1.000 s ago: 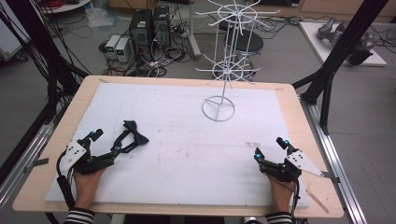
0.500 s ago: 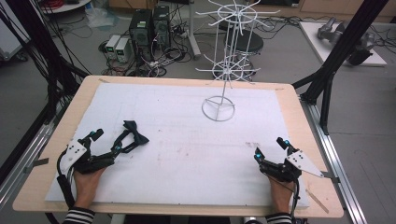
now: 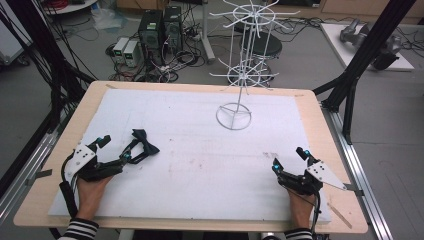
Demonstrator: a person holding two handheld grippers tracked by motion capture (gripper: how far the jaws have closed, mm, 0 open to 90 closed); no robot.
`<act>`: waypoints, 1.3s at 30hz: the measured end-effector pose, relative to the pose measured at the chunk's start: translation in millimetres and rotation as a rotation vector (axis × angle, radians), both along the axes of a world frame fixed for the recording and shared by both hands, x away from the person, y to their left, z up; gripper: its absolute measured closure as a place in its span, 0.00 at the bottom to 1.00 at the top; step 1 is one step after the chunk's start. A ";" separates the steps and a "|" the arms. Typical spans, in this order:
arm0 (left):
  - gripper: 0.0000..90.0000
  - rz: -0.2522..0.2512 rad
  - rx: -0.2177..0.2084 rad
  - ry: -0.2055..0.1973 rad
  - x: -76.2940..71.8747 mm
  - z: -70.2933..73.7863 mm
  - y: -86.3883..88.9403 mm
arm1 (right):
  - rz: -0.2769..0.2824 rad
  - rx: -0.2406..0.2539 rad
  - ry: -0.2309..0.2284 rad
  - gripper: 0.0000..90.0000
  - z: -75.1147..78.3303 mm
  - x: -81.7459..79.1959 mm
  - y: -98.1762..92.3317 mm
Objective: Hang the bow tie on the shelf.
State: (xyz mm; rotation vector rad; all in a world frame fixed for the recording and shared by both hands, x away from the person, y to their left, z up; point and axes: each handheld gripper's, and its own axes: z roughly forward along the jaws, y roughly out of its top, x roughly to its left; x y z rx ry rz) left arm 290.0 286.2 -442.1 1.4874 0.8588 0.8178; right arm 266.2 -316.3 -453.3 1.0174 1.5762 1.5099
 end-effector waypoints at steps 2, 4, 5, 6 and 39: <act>0.16 0.001 0.024 0.021 3.9 4.4 -0.6 | 0.000 0.000 0.000 0.07 0.0 0.0 0.0; 0.16 -0.007 0.062 0.049 10.5 11.6 -1.3 | 0.000 0.001 0.001 0.07 0.0 0.1 0.0; 0.16 -0.007 0.062 0.049 10.5 11.6 -1.3 | -0.001 0.001 0.001 0.07 0.0 0.0 0.1; 0.16 -0.008 0.087 0.080 15.1 16.2 -1.3 | -0.001 0.000 0.000 0.07 0.0 0.0 0.0; 0.29 -0.059 0.365 0.574 83.9 28.3 -10.8 | 0.001 0.003 0.002 0.07 -0.1 0.0 -0.2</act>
